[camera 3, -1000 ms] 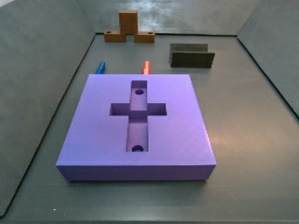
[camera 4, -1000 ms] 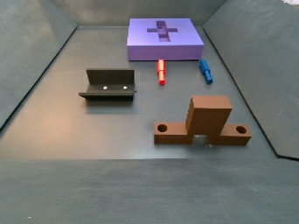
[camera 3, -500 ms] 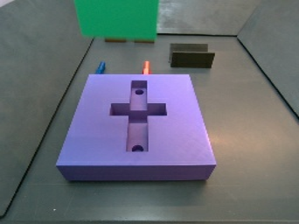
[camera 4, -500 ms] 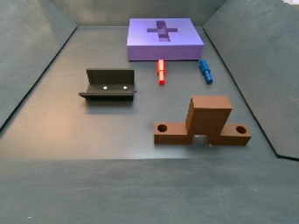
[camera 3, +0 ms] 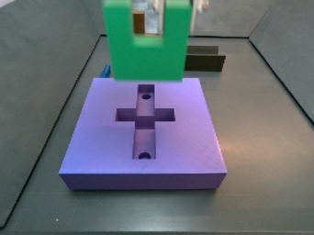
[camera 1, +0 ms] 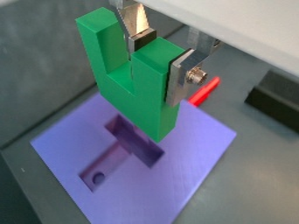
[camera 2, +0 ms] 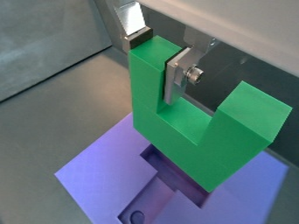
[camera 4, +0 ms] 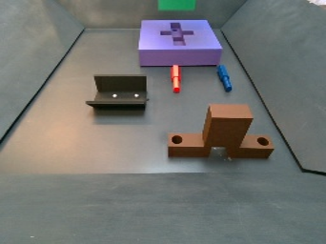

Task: Pick up the green object. Move up. Place the green object on the fixture. Regrasp the green object. Move to above the board. Insert the green object.
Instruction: Insert the green object.

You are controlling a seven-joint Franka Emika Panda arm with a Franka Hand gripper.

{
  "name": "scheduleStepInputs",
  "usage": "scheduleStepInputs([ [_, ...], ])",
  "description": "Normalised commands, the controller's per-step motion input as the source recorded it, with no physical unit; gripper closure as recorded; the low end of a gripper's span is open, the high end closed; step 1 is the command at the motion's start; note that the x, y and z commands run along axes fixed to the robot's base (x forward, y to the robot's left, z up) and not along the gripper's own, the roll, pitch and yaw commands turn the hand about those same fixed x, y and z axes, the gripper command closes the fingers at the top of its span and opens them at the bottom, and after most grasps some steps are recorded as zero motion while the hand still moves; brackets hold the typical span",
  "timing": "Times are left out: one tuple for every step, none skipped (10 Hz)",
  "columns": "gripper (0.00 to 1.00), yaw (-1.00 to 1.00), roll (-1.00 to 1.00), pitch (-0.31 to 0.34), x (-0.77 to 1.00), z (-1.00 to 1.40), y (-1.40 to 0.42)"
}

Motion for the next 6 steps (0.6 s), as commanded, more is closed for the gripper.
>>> scheduleStepInputs([
  [1.0, 0.0, 0.22, -0.024, 0.11, -0.63, -0.18],
  [1.0, 0.0, 0.28, -0.057, 0.0, -0.54, -0.12],
  [1.0, 0.0, 0.22, -0.089, 0.0, -0.49, -0.08],
  [1.0, 0.03, 0.11, -0.087, -0.15, -0.31, -0.09],
  [1.0, 0.08, 0.0, -0.103, -0.15, -0.2, -0.12],
  [1.0, 0.07, -0.09, -0.097, -0.05, -0.19, -0.13],
])
